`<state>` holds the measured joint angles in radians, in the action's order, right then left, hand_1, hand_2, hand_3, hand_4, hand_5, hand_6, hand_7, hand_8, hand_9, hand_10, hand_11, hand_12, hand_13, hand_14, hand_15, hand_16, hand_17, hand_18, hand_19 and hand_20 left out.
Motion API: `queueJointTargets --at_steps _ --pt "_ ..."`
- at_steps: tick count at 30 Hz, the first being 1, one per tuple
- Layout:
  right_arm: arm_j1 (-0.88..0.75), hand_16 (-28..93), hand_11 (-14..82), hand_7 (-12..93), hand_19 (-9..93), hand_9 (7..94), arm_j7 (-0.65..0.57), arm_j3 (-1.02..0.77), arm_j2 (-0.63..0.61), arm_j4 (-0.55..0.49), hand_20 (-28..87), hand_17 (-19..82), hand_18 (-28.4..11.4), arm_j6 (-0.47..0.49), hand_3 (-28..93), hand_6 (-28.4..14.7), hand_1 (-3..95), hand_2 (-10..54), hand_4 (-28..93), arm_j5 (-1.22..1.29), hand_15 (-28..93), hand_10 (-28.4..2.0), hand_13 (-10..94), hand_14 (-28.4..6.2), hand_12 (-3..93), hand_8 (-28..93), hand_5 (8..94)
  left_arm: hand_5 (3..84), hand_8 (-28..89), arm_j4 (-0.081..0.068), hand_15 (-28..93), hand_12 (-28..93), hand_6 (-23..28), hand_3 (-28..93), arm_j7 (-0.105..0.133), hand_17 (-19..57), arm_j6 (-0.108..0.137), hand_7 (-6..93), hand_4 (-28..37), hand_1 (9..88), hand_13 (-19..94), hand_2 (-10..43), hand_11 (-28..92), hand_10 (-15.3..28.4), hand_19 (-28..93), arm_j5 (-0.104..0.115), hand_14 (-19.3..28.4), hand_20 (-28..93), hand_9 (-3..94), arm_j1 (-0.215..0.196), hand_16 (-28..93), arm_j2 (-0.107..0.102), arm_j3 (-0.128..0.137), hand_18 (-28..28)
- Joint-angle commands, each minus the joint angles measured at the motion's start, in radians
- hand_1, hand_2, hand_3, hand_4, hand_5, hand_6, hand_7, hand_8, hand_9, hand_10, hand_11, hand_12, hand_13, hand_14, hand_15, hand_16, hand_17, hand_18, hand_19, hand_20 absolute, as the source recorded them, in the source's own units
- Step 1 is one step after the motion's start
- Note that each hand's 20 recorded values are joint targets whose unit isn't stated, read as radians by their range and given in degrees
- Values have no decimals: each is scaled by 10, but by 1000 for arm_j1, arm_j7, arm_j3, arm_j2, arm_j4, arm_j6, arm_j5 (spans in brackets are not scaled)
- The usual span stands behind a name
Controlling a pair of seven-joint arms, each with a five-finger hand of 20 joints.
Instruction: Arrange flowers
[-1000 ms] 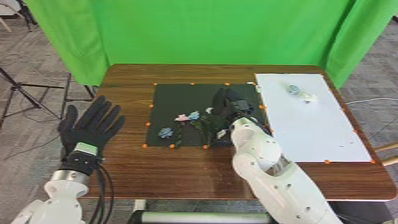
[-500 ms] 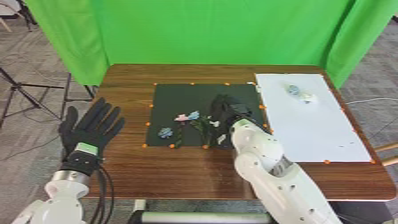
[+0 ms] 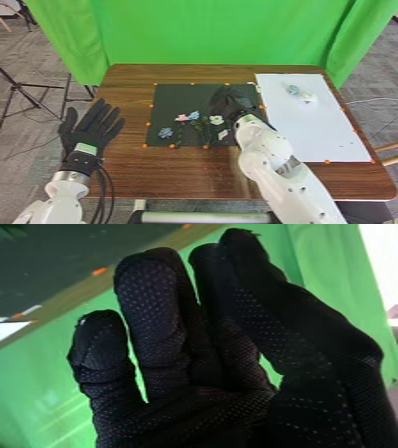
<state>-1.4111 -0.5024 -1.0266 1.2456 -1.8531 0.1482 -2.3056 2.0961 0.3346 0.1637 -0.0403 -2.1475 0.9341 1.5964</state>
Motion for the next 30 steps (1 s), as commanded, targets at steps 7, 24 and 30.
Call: queueJointTargets --at_steps 7,24,30 --pt "121 239 110 167 875 574 -64 -101 -175 144 257 397 -214 -110 796 -47 407 -95 -248 43 586 -160 696 -107 132 -113 566 387 -98 7 352 89 70 730 40 -61 -31 154 -283 275 236 105 204 129 353 -18 138 97 319 -30 -86 3 1 140" --pt "155 129 106 132 768 385 -79 -212 -379 320 242 232 -224 77 803 -73 334 -95 -265 32 508 -170 362 -177 125 -100 396 383 -96 28 346 91 68 724 116 -60 31 152 -283 277 238 109 197 126 349 -53 137 98 317 -65 -83 4 -4 139" --pt "192 90 109 158 674 387 -67 -179 -370 375 226 177 -209 100 829 -48 364 -95 -281 58 384 -139 278 -175 113 -116 388 390 -100 26 353 92 68 731 121 -54 12 164 -283 280 241 111 208 127 348 -36 136 98 324 -58 -85 3 -7 137"
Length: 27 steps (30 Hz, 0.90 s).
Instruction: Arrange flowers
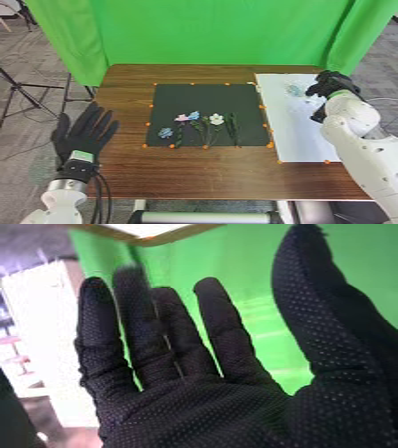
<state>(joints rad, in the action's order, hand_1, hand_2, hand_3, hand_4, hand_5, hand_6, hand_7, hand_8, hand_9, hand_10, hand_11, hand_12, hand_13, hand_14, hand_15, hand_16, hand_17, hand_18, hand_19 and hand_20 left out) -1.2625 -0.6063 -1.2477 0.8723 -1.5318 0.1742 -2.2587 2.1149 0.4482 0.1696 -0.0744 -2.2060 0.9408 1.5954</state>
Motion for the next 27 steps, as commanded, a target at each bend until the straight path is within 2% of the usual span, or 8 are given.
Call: queueJointTargets --at_steps 1,2,4,10,13,18,22,27 --pt "48 86 110 161 664 387 42 43 7 61 222 176 -207 79 831 -46 367 -95 -281 18 373 -135 277 -171 112 -118 389 390 -101 7 353 92 68 732 13 -54 4 165 -283 281 241 111 209 127 348 6 136 99 324 1 -86 -5 -9 137" --pt "43 82 109 163 657 388 42 42 8 63 219 175 -205 78 833 -45 374 -95 -282 26 365 -129 277 -167 109 -120 390 391 -102 5 354 91 68 732 10 -54 5 165 -283 280 241 111 209 127 348 4 136 99 324 3 -86 -6 -11 137" --pt "43 74 110 179 645 380 43 48 13 74 214 173 -199 91 836 -31 399 -95 -282 -6 347 -103 269 -155 102 -125 399 391 -102 15 355 91 67 732 38 -53 58 167 -283 281 242 112 209 126 347 19 136 99 325 10 -87 -13 -27 136" --pt "29 82 143 220 694 480 39 70 14 88 227 223 -197 37 830 -3 474 -95 -282 11 380 -93 399 -122 84 -157 481 400 -108 10 368 92 67 735 36 -53 51 183 -283 283 254 118 224 129 354 29 134 102 337 13 -87 -8 -23 136" --pt "22 107 141 219 706 556 55 74 28 106 235 247 -192 58 821 11 510 -95 -283 -22 394 -90 492 -106 99 -156 557 404 -110 11 375 92 67 734 57 -53 95 189 -283 283 257 121 229 129 355 38 133 102 343 23 -88 -7 -35 136" --pt "-12 336 110 253 746 701 63 79 26 91 298 293 -186 -34 729 19 589 -89 -283 -39 336 -83 622 -52 186 -47 671 411 -113 9 389 92 67 735 42 -53 79 198 -283 283 264 124 238 131 362 38 134 105 351 25 -89 -4 -37 137" --pt "-28 366 68 270 751 781 92 94 0 62 314 308 -189 -145 714 29 588 -76 -283 -114 328 -78 663 -47 245 -28 733 412 -117 9 396 89 68 736 53 -54 94 200 -283 282 263 126 241 131 364 48 135 105 352 36 -93 -14 -40 138" --pt "-57 366 63 259 751 793 92 76 -3 -11 315 313 -191 -219 715 32 585 -71 -283 -124 320 -75 681 -47 243 -28 752 412 -118 7 396 88 68 737 40 -54 63 200 -283 281 261 127 242 131 365 54 135 104 351 31 -96 -13 -22 138"
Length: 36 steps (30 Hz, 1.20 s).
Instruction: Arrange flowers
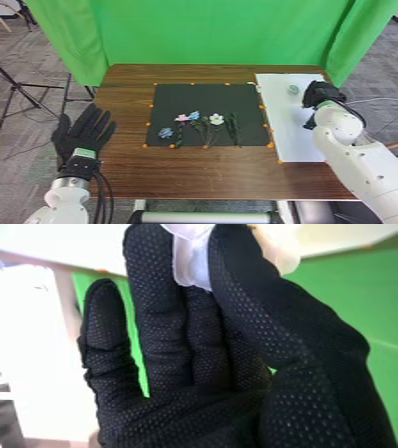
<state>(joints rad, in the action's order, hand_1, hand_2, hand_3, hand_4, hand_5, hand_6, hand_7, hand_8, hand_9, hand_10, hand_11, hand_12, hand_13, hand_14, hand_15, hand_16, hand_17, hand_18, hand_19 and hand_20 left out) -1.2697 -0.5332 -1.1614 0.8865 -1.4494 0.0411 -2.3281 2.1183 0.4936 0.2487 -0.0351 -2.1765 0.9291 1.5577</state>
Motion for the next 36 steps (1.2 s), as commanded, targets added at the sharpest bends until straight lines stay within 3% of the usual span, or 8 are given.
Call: queueJointTargets --at_steps 1,5,11,21,27,32,34,36 --pt "-52 367 63 257 751 796 20 -13 -14 -112 315 315 -190 -93 717 32 585 -72 -283 -61 318 -75 683 -46 243 -28 757 412 -118 4 396 87 68 737 8 -54 -14 200 -283 281 261 127 242 131 365 21 134 104 351 0 -96 -13 12 138" --pt "-64 371 61 256 754 803 48 -5 -3 -203 315 319 -190 -144 729 28 583 -75 -283 -73 314 -76 690 -45 245 -21 765 411 -119 -8 394 84 62 736 -35 -54 -61 194 -283 280 257 126 236 125 363 -17 135 103 349 -2 -98 -3 33 137" --pt "-21 375 59 252 755 804 152 78 69 -263 316 319 -190 -147 731 28 582 -74 -283 -86 310 -76 690 -46 246 -15 768 414 -118 -16 354 77 48 732 -44 -53 -78 180 -283 285 235 115 205 114 349 -29 122 97 345 3 -100 -8 30 135" --pt "50 380 65 268 755 790 186 214 187 -195 318 314 -192 -105 735 27 574 -83 -283 -190 311 -79 684 -46 241 2 761 414 -114 -19 330 79 48 728 -52 -52 -73 172 -283 285 217 113 194 110 340 -13 119 99 340 27 -91 -12 7 132" --pt "63 384 66 273 796 794 181 240 190 -152 358 314 -204 -92 734 25 575 -88 -283 -182 329 -82 693 -45 240 -4 763 410 -113 -20 306 79 46 730 -48 -57 -71 168 -283 286 181 110 184 108 331 -19 106 96 329 28 -91 -17 13 128" --pt "45 384 64 273 795 794 164 240 194 -141 362 314 -203 -38 732 24 577 -91 -283 -126 331 -82 693 -44 243 -4 763 411 -111 -19 283 82 46 727 -61 -57 -72 167 -283 289 197 109 185 104 328 -30 90 99 333 23 -92 0 18 127" --pt "43 384 64 273 795 793 167 245 200 -123 363 315 -204 -38 731 25 578 -90 -283 -131 332 -83 693 -44 243 -4 764 413 -111 -14 280 81 48 726 -64 -56 -61 165 -283 290 199 109 186 105 328 -16 89 100 335 20 -91 1 18 127" --pt "41 384 64 274 795 792 164 245 209 -109 364 315 -204 -25 729 24 578 -91 -283 -109 332 -83 692 -45 242 -3 763 414 -109 -11 280 82 50 725 -53 -56 -52 165 -283 289 199 111 187 107 328 35 89 101 335 24 -90 -2 12 127"
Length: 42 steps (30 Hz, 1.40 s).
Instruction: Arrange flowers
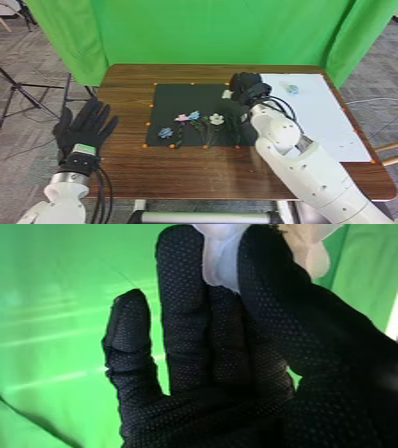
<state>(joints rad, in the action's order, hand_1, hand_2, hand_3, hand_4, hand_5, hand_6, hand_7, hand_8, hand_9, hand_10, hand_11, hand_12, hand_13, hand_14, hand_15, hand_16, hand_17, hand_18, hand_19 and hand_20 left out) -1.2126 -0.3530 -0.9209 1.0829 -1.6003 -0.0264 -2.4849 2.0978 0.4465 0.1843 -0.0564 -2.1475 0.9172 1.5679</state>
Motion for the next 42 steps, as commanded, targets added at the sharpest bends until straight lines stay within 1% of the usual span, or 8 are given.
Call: queueJointTargets --at_steps 1,3,7,16,26,29,39,42 --pt "-17 384 64 273 795 792 -17 5 17 51 365 315 -204 47 729 25 578 -91 -283 40 332 -82 692 -45 244 -4 763 414 -109 8 280 82 50 724 -4 -56 12 166 -283 287 199 112 187 109 330 57 89 101 334 -2 -89 10 0 127" --pt "-21 384 65 273 795 793 -17 4 24 62 366 315 -204 59 728 24 578 -90 -283 38 333 -82 693 -43 244 -4 762 414 -109 9 275 82 52 725 -13 -57 24 166 -283 286 192 112 188 109 332 41 87 103 332 -1 -89 15 1 127" --pt "-27 384 65 274 795 792 -15 -1 23 60 367 315 -204 78 726 24 579 -90 -283 43 334 -84 693 -43 245 -5 761 414 -108 15 287 82 52 726 -5 -57 53 169 -283 286 185 113 188 109 333 66 94 103 329 3 -83 14 4 126" --pt "-64 381 86 280 781 757 -23 -34 14 13 365 306 -204 147 715 15 580 -95 -283 94 338 -87 675 -44 227 -17 729 418 -113 23 333 84 56 729 3 -59 60 181 -283 283 198 118 205 113 353 96 112 107 339 -8 -85 7 14 130" --pt "-75 335 140 259 769 662 -24 -49 1 -33 354 293 -206 183 760 11 511 -95 -283 110 382 -106 640 -65 146 -37 679 375 -113 26 331 84 55 744 48 -57 56 176 -283 258 194 98 201 112 352 131 116 102 327 -11 -91 -4 8 130" --pt "-77 292 129 245 772 600 -24 -56 -2 -48 351 288 -210 174 793 4 478 -95 -283 105 428 -126 621 -80 140 -149 626 328 -110 28 329 91 59 749 74 -56 55 174 -283 247 191 85 210 115 352 172 119 101 310 -7 -89 -8 3 130" --pt "-94 212 125 213 778 566 -32 -117 -21 -132 348 287 -213 222 833 -11 438 -95 -283 129 484 -138 607 -102 137 -139 584 301 -117 28 327 92 52 751 81 -56 53 185 -283 244 188 74 217 118 353 162 122 100 300 -10 -86 -7 3 132" --pt "-102 195 119 207 783 554 -79 -150 -50 -175 350 289 -217 127 830 -15 430 -95 -283 129 493 -144 600 -105 135 -138 577 307 -117 28 327 92 54 751 79 -56 56 182 -283 245 188 71 217 118 351 161 122 99 300 -10 -85 -5 0 132"
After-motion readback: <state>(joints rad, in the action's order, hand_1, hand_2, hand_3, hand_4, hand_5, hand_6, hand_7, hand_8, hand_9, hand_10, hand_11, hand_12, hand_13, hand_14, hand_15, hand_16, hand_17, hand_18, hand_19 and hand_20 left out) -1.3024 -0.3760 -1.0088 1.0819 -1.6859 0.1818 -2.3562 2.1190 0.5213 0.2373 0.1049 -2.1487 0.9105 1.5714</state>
